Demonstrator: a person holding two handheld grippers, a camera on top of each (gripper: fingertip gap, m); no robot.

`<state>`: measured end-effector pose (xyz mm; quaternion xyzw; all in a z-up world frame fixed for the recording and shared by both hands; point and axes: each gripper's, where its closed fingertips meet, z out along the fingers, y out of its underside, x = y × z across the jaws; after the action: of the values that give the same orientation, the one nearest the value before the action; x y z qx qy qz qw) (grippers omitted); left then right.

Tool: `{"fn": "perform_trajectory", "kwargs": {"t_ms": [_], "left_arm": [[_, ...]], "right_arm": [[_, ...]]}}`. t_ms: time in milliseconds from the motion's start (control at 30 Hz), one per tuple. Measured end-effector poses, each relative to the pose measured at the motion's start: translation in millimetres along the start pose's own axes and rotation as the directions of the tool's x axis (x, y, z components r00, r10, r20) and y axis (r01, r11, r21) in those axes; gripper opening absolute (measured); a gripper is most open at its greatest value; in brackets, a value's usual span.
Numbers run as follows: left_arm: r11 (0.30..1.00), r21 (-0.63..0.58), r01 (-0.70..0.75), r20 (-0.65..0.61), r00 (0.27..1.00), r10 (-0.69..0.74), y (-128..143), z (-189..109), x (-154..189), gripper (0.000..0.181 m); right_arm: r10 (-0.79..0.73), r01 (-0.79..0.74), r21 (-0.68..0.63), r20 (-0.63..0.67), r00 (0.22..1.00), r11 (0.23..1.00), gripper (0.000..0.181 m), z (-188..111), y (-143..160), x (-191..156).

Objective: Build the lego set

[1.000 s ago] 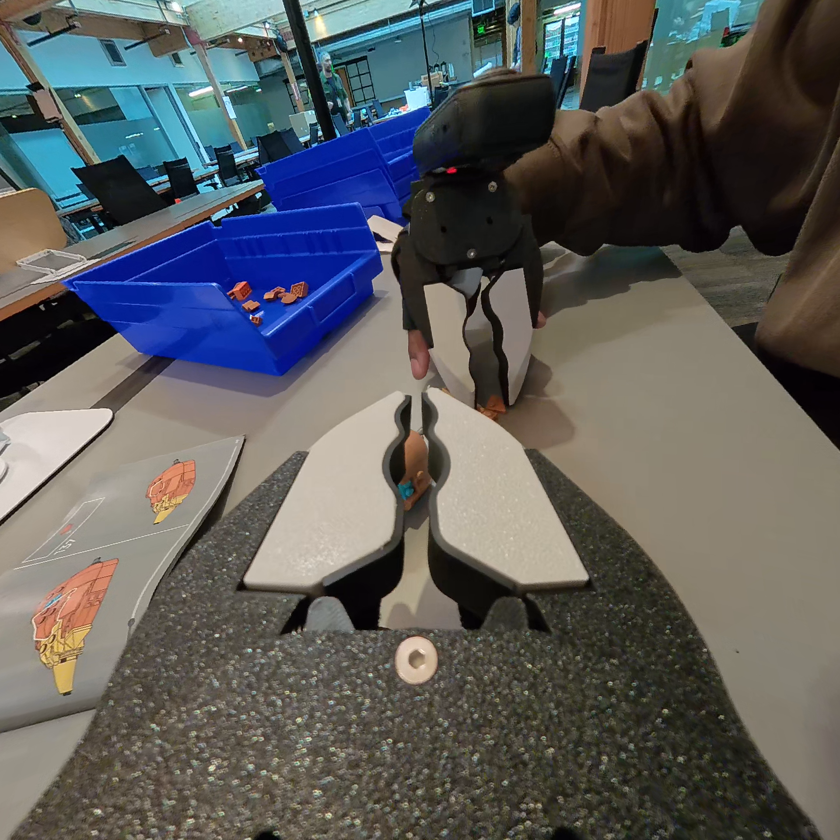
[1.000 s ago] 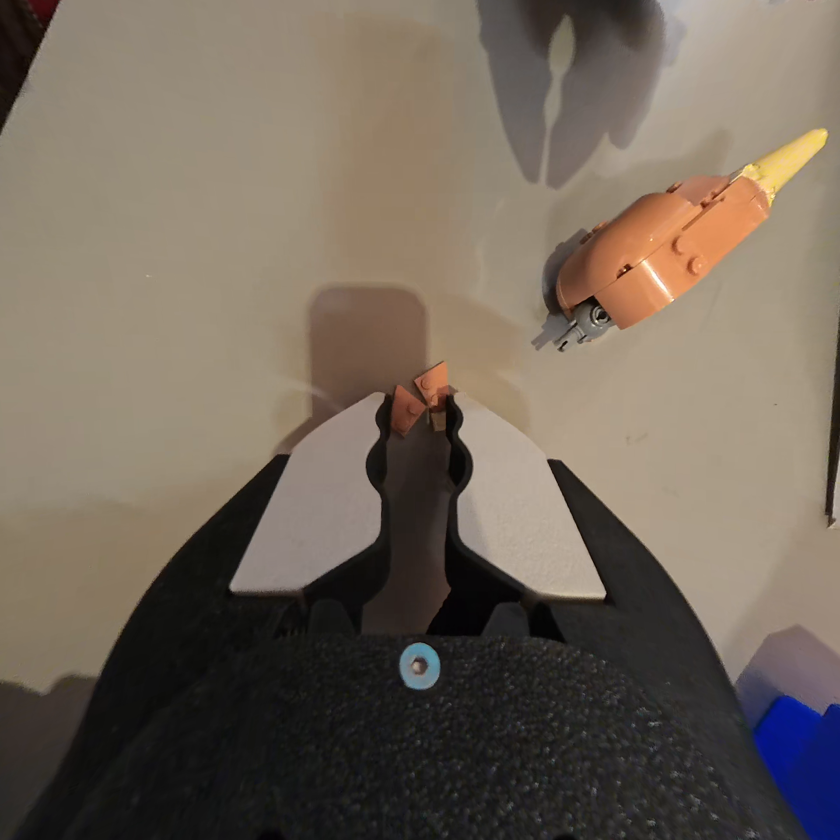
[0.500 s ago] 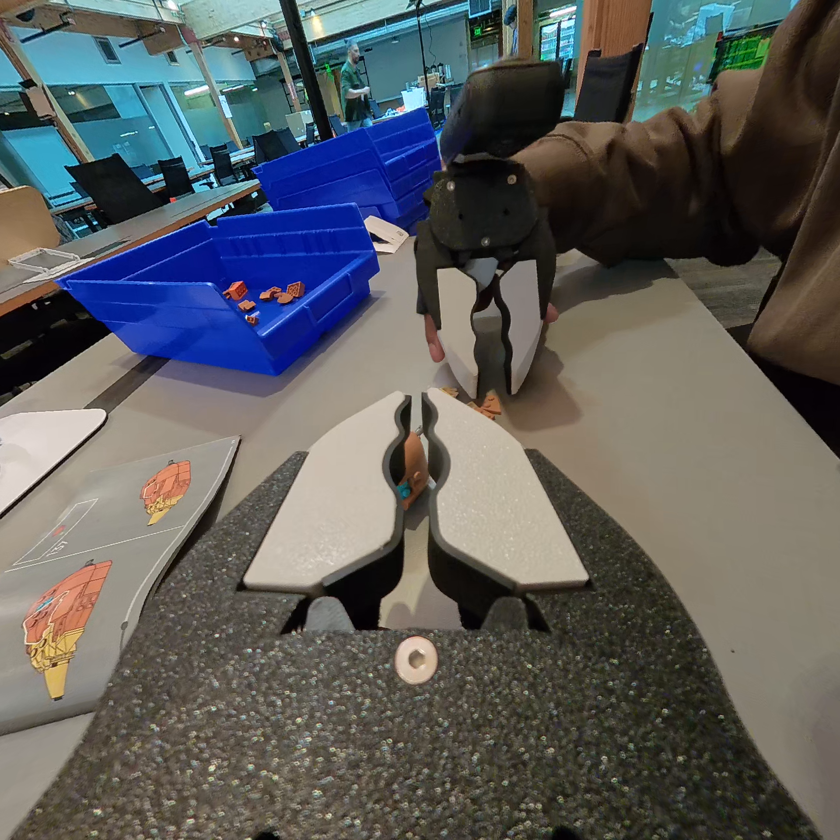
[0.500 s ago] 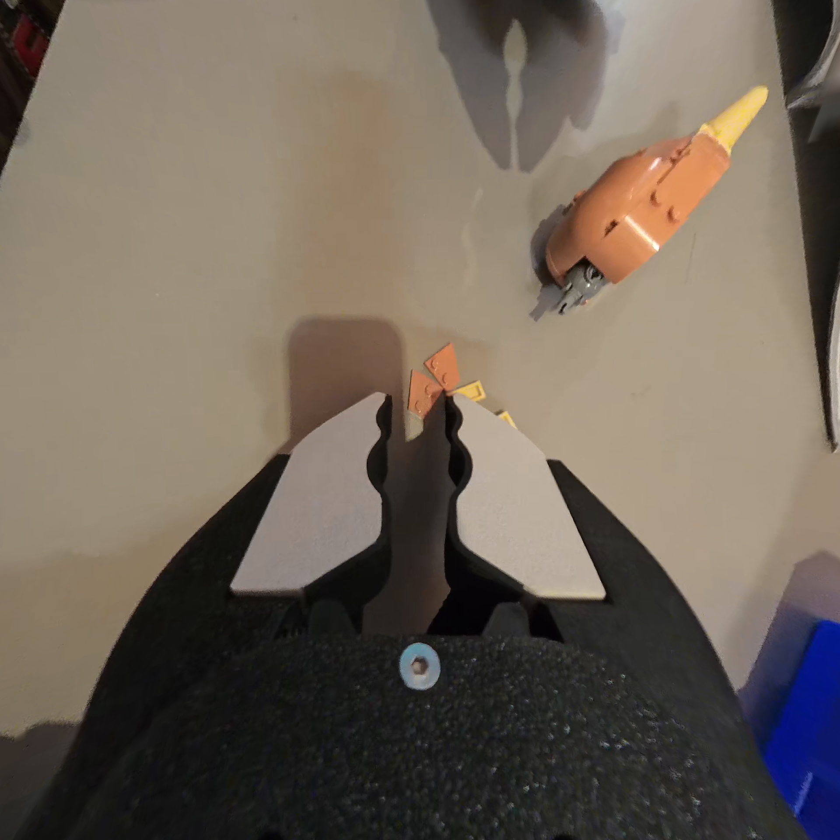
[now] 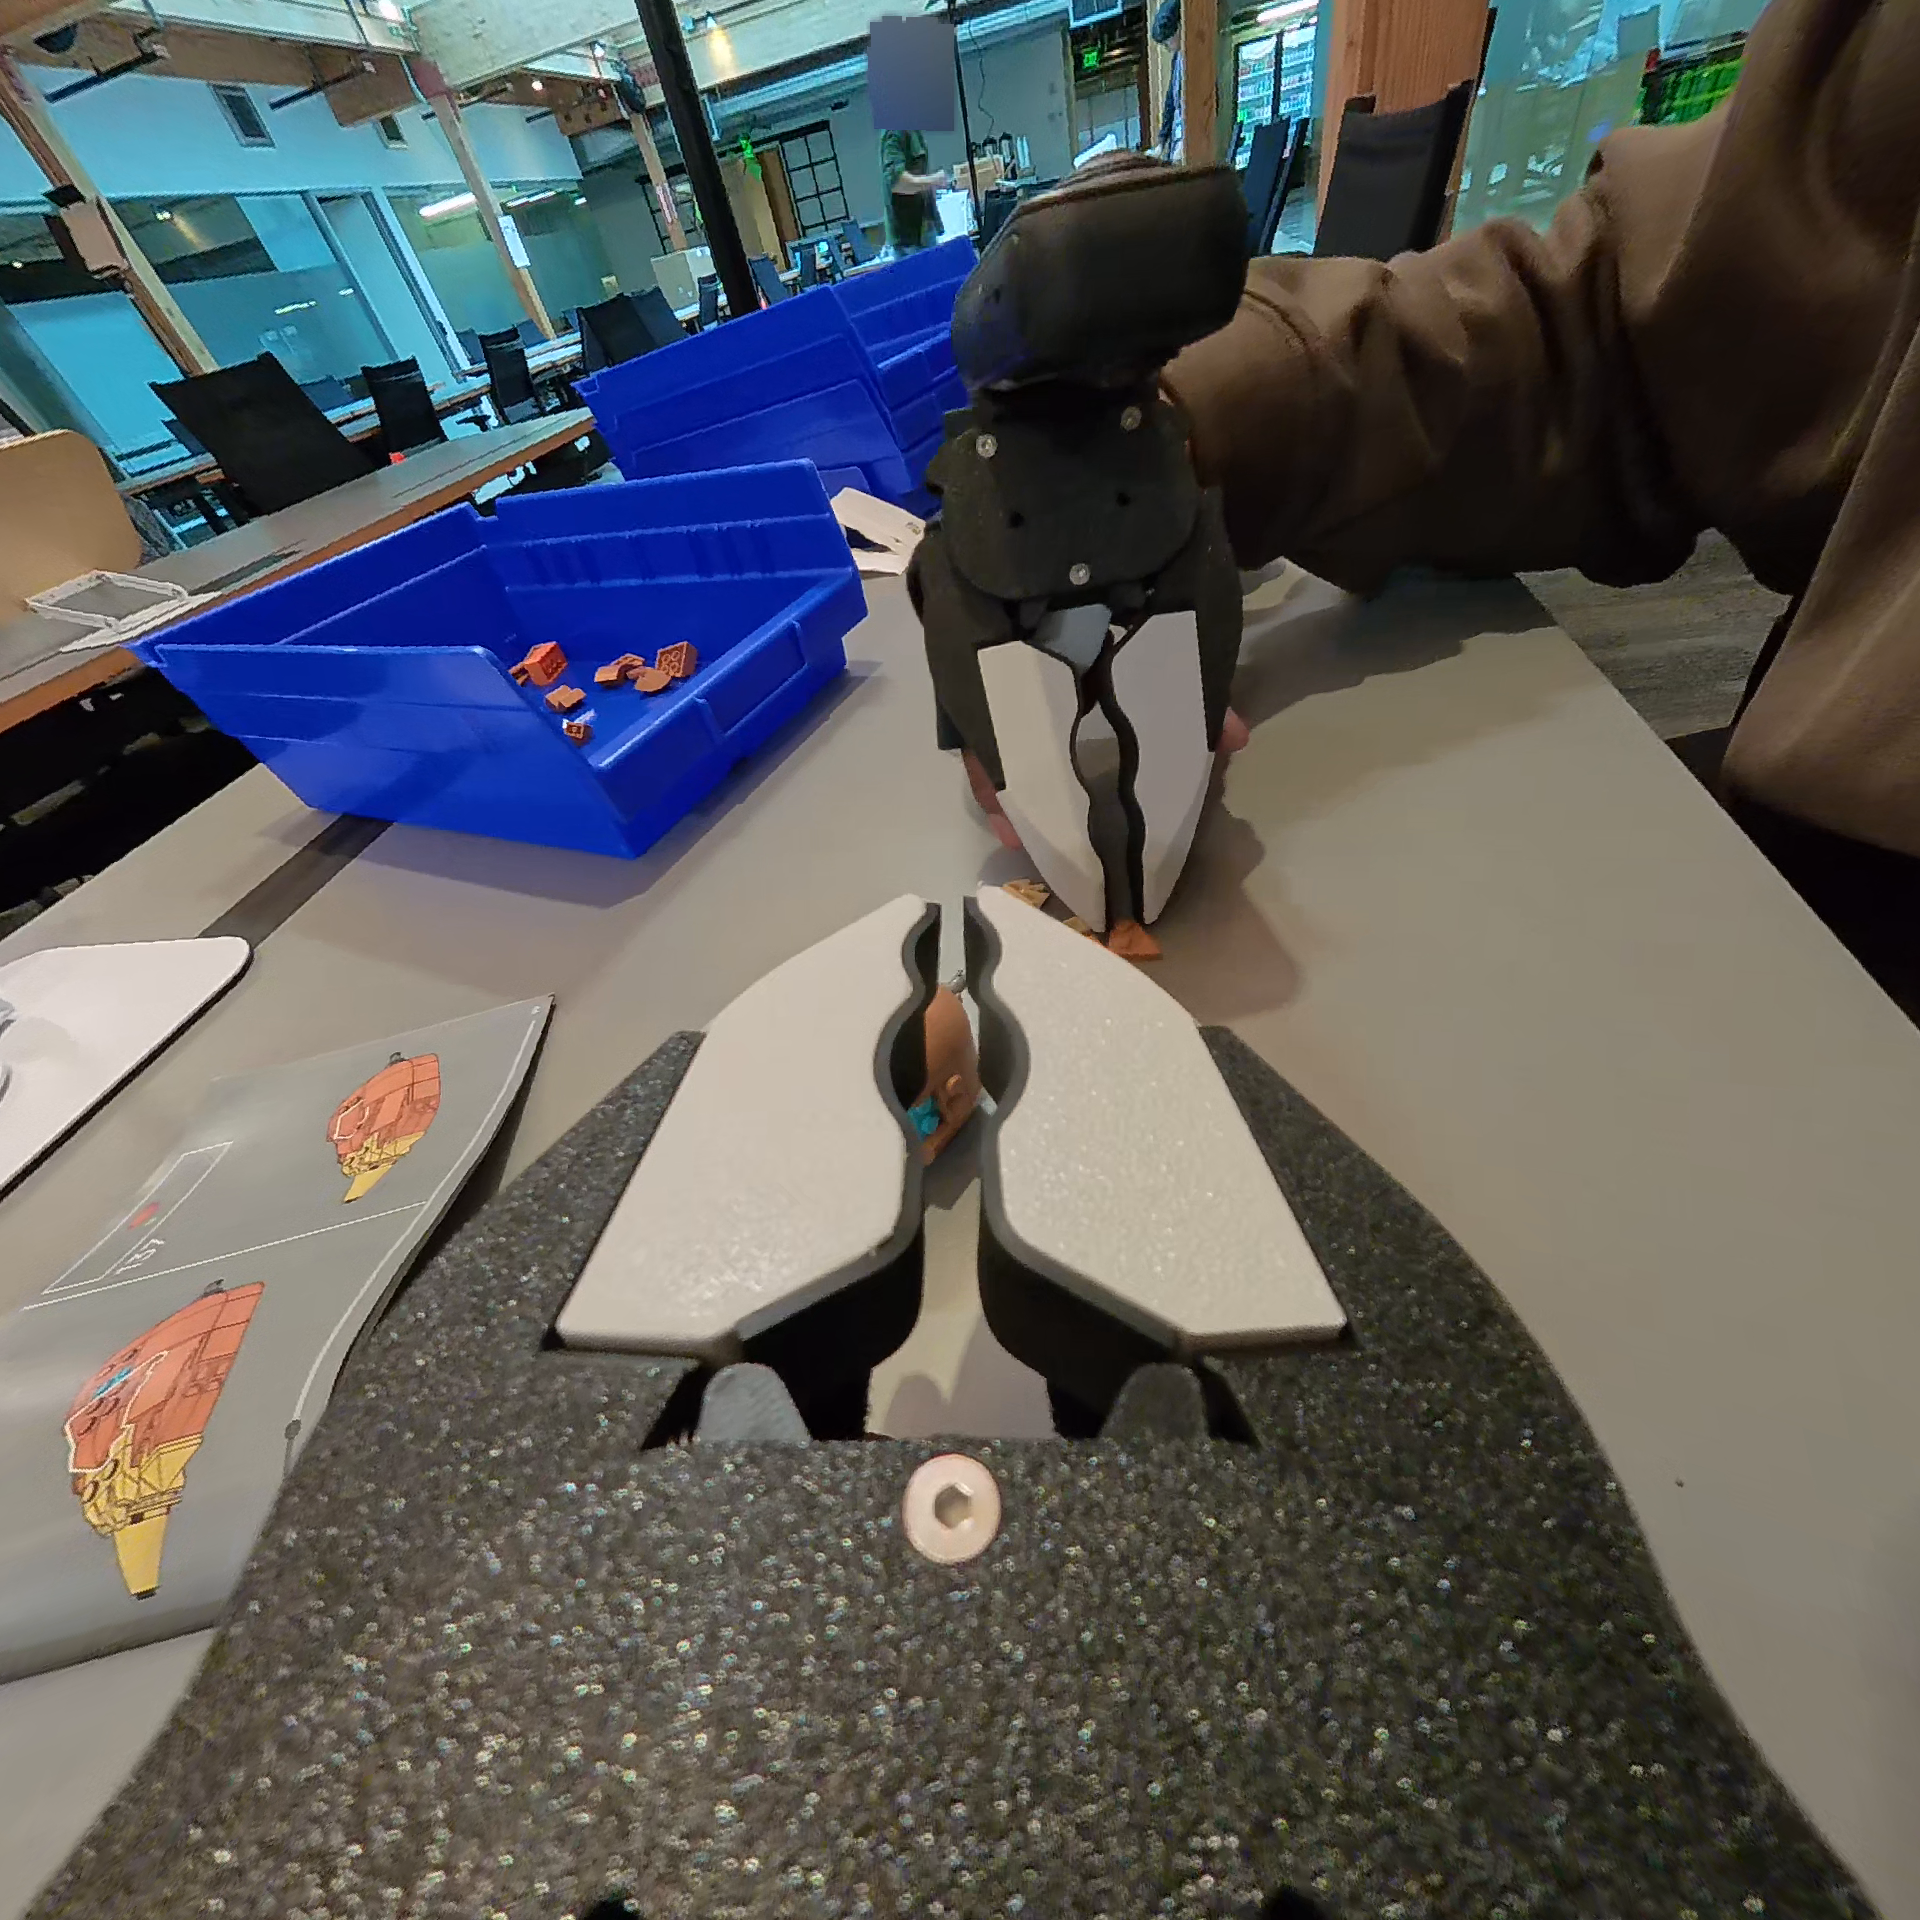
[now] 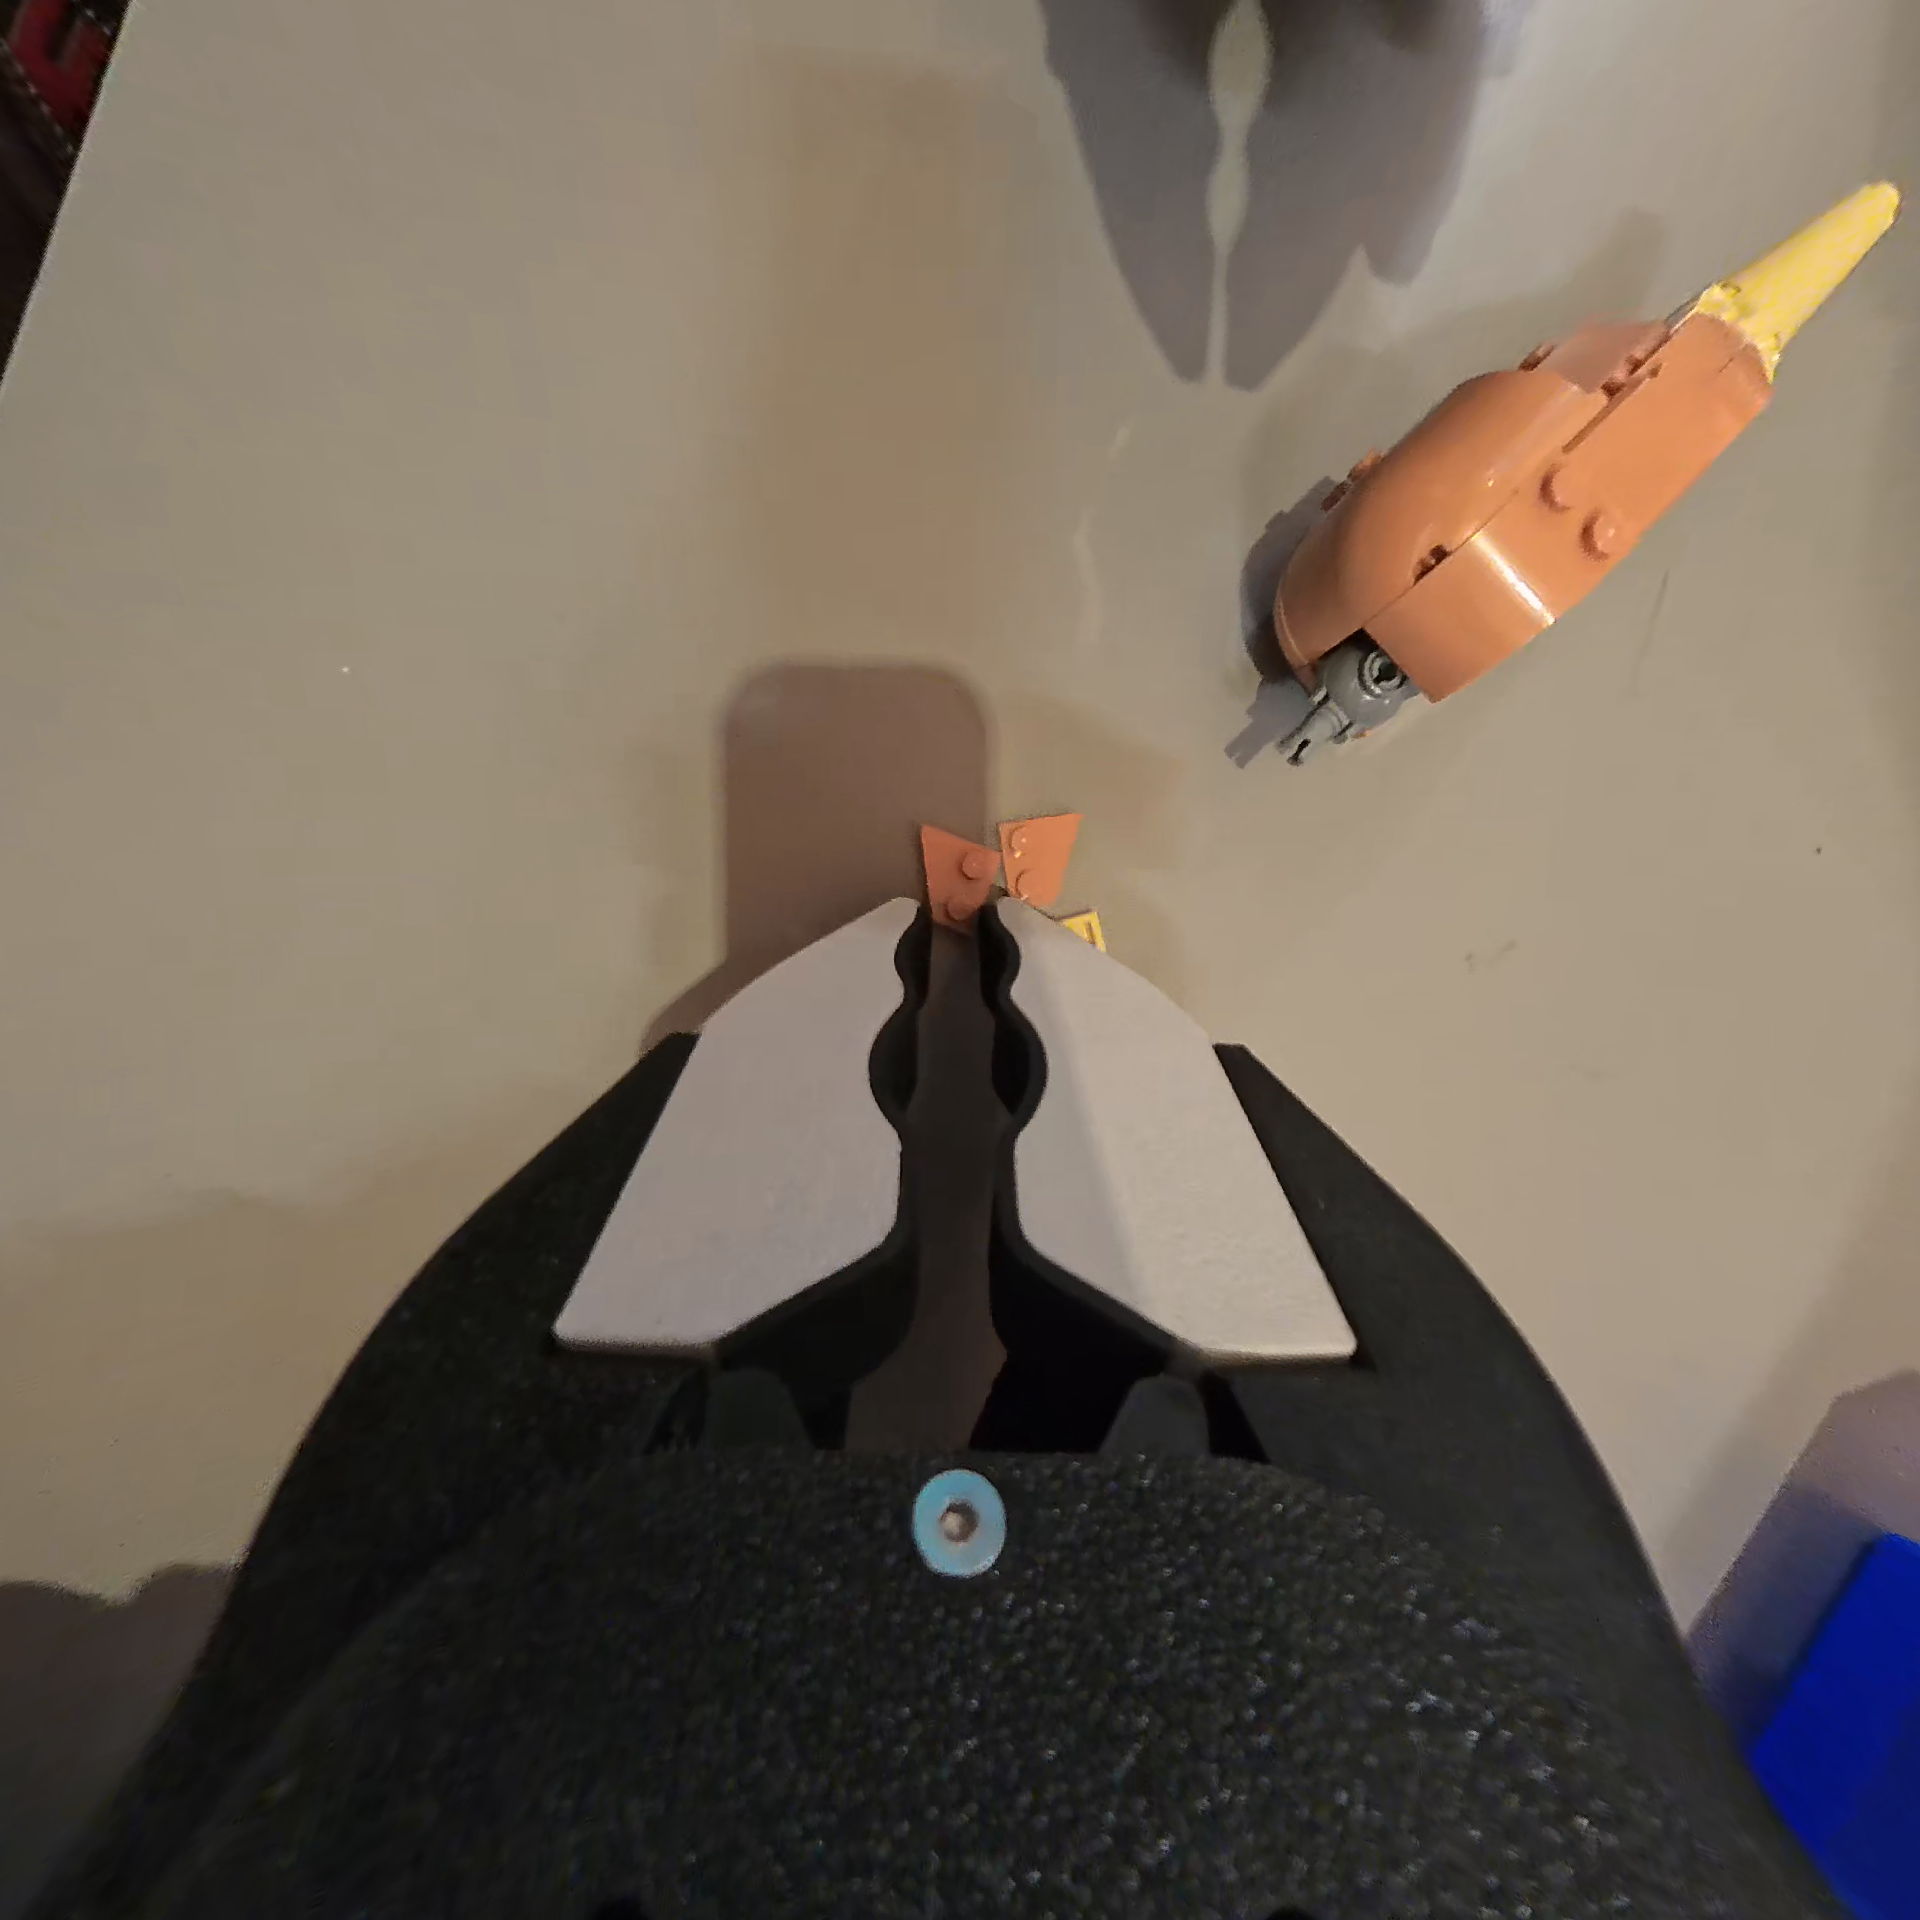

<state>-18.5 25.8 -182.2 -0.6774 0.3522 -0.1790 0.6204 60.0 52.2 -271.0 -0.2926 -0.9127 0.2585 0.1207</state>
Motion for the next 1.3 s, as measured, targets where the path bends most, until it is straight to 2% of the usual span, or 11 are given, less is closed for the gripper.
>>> {"fn": "perform_trajectory", "kwargs": {"t_ms": [233, 1000, 1300], "left_arm": [[1.000, 0.003, 0.000, -0.004, 1.000, 0.000, -1, 0, 1, 0.004], [1.000, -0.002, 0.000, -0.003, 1.000, 0.000, 1, 0, 0, 0.004], [1.000, -0.004, -0.004, -0.006, 1.000, 0.004, 0, 1, 1, 0.004]], "right_arm": [[-0.051, 0.051, -0.001, -0.009, 0.999, 0.999, 0.009, 1, -4, -2], [-0.033, 0.036, 0.069, -0.047, 0.998, 0.997, 0.012, 4, -14, -7], [0.049, -0.041, 0.103, -0.076, 0.996, 0.994, 0.030, -4, -12, -2]]}}
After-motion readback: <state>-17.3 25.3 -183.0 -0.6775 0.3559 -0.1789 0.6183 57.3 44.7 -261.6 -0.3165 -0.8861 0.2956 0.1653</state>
